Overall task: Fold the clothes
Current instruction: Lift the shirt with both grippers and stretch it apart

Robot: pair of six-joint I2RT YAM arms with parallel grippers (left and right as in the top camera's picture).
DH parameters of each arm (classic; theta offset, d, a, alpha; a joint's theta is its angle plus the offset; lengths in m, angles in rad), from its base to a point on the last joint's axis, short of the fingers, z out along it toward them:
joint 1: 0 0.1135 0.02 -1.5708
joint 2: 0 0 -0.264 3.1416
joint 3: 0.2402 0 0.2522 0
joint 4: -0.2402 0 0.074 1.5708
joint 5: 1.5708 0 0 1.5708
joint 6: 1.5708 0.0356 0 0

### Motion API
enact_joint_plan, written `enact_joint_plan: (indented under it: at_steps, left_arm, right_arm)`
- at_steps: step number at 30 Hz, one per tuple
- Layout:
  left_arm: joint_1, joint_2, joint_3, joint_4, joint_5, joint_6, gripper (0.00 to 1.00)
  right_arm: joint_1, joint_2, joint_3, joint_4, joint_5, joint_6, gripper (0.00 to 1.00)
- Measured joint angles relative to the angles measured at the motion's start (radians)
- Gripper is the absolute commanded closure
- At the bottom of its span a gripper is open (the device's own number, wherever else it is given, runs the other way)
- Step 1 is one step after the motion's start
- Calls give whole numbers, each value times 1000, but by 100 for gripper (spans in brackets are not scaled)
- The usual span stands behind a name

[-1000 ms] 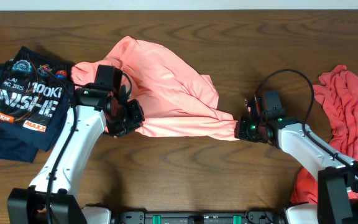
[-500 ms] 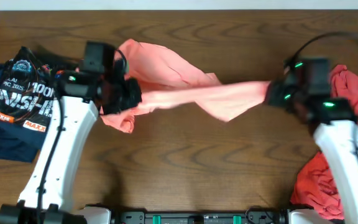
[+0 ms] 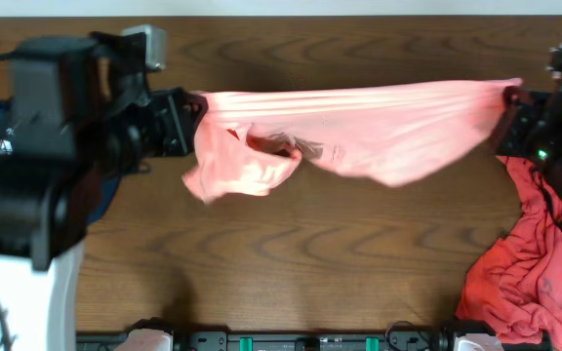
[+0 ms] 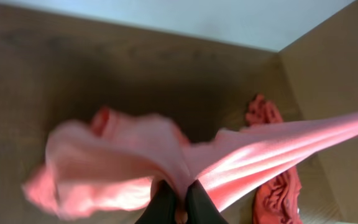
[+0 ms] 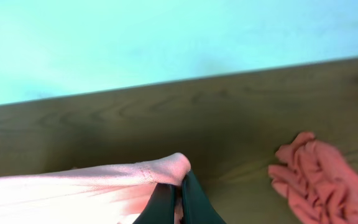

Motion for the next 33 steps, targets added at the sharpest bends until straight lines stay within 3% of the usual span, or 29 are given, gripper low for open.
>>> enact_joint_plan:
  at_steps: [5, 10, 18, 24, 28, 33]
  left_arm:
    - [0, -14, 6, 3, 7, 0, 94]
    - [0, 101, 5, 67, 6, 18, 94]
    - [-1, 423, 0, 391, 11, 90, 94]
    - [3, 555, 27, 554, 119, 109, 94]
    - [17, 551, 192, 516, 212, 106, 94]
    - [21, 489, 320, 291, 324, 114, 94]
  right_arm:
    - [0, 0, 19, -24, 11, -11, 99]
    - [0, 117, 19, -2, 32, -26, 99]
    - [-30, 419, 18, 230, 76, -17, 99]
    - [-103, 464, 72, 317, 71, 15, 99]
    - [-157, 447, 228, 255, 64, 22, 99]
    - [-188, 380, 291, 39, 73, 19, 99]
